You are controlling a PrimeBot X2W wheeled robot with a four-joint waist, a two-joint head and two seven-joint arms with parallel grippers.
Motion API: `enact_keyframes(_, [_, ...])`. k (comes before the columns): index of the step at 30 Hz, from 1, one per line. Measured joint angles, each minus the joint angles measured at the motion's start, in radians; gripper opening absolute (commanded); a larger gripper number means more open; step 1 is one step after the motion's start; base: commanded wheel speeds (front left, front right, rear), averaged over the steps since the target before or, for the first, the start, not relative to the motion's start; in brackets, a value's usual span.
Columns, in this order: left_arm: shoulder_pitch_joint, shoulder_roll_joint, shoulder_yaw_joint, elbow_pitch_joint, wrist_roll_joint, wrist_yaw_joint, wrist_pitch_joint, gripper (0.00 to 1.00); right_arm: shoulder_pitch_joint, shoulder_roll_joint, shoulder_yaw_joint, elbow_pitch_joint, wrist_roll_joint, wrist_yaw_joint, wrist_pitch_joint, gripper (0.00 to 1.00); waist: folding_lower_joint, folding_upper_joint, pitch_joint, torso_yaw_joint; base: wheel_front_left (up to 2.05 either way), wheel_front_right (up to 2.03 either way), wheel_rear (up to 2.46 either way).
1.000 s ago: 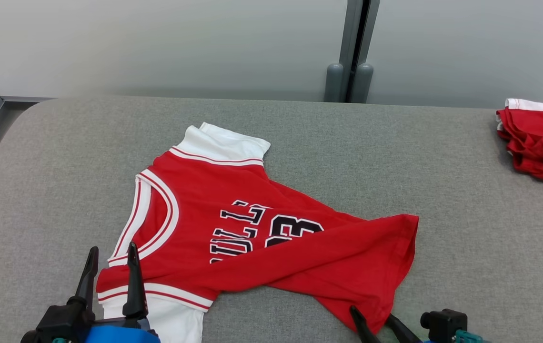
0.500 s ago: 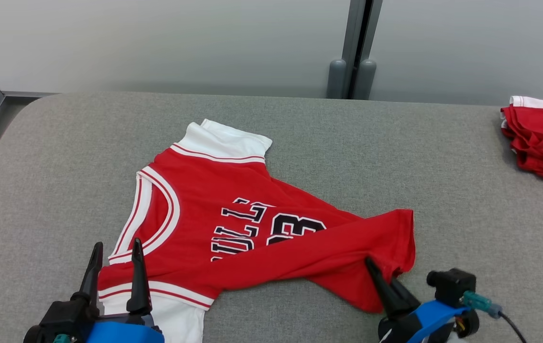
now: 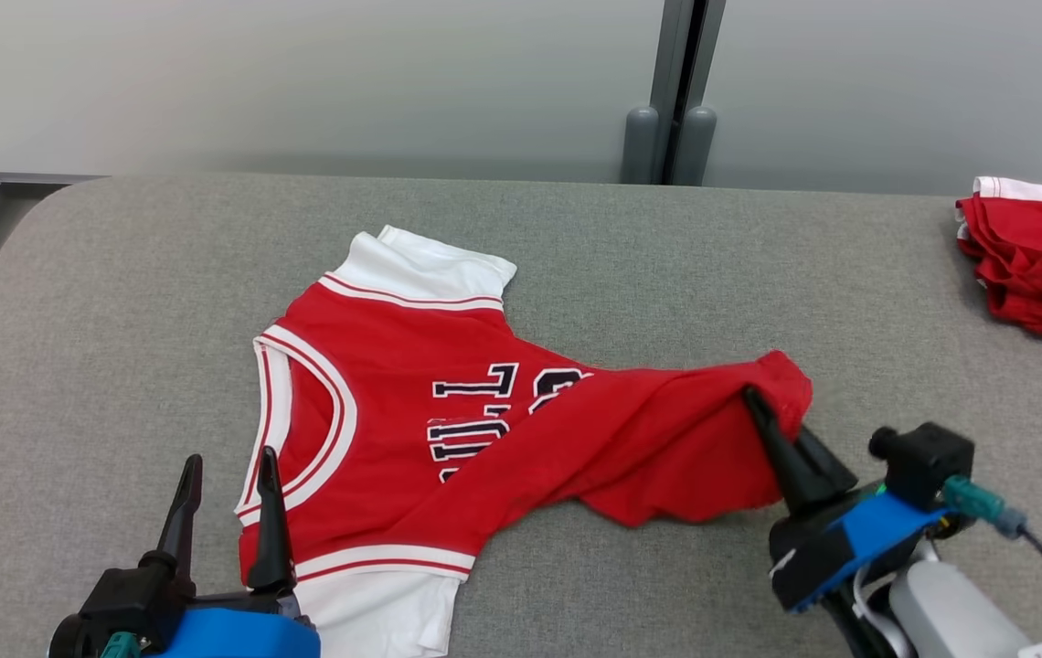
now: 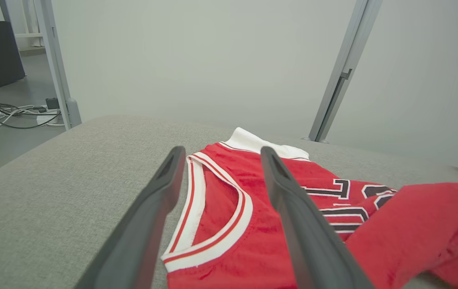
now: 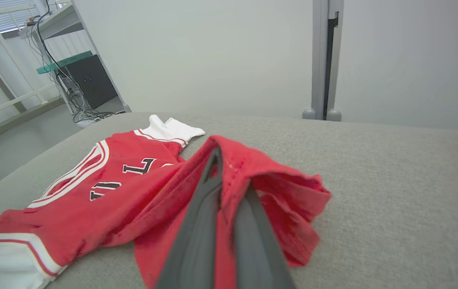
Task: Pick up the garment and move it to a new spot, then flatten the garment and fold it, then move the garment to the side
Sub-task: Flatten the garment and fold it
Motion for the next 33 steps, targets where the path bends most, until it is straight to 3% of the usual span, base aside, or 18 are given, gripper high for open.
enact_keyframes(12, [0.019, 0.0, 0.009, 0.007, -0.006, 0.0, 0.0, 1.0, 0.269, -0.068, 0.202, -0.186, -0.075, 0.0, -0.001, 0.0, -0.0002, 0.0, -0.024, -0.029, 0.0, 0.0, 0.0])
enact_keyframes(21, [0.02, 0.0, 0.011, 0.011, -0.001, -0.008, 0.0, 1.0, 0.347, -0.096, 0.322, -0.157, -0.16, 0.0, -0.001, 0.0, -0.0001, 0.0, -0.03, -0.053, 0.0, 0.0, 0.0])
enact_keyframes(22, [0.02, 0.0, 0.012, 0.012, 0.0, -0.009, 0.0, 1.0, 0.351, -0.095, 0.34, -0.139, -0.148, 0.0, -0.001, 0.26, -0.0001, 0.0, -0.032, -0.055, 0.0, 0.0, 0.0])
enact_keyframes(23, [0.021, 0.0, 0.012, 0.012, 0.001, -0.009, 0.0, 1.0, 0.353, -0.092, 0.347, -0.132, -0.136, 0.0, -0.001, 1.0, -0.0001, 0.0, -0.033, -0.057, 0.0, 0.0, 0.0])
enact_keyframes(28, [0.03, 0.0, 0.015, 0.013, 0.001, -0.01, 0.0, 1.0, 0.355, -0.09, 0.304, -0.139, -0.123, 0.0, -0.001, 1.0, -0.0001, 0.0, -0.037, -0.065, 0.0, 0.0, 0.0])
enact_keyframes(33, [0.032, 0.0, 0.015, 0.013, 0.001, -0.01, 0.0, 1.0, 0.361, -0.103, 0.186, -0.212, -0.144, 0.0, -0.001, 1.0, -0.0002, 0.0, -0.04, -0.068, 0.0, 0.0, 0.0])
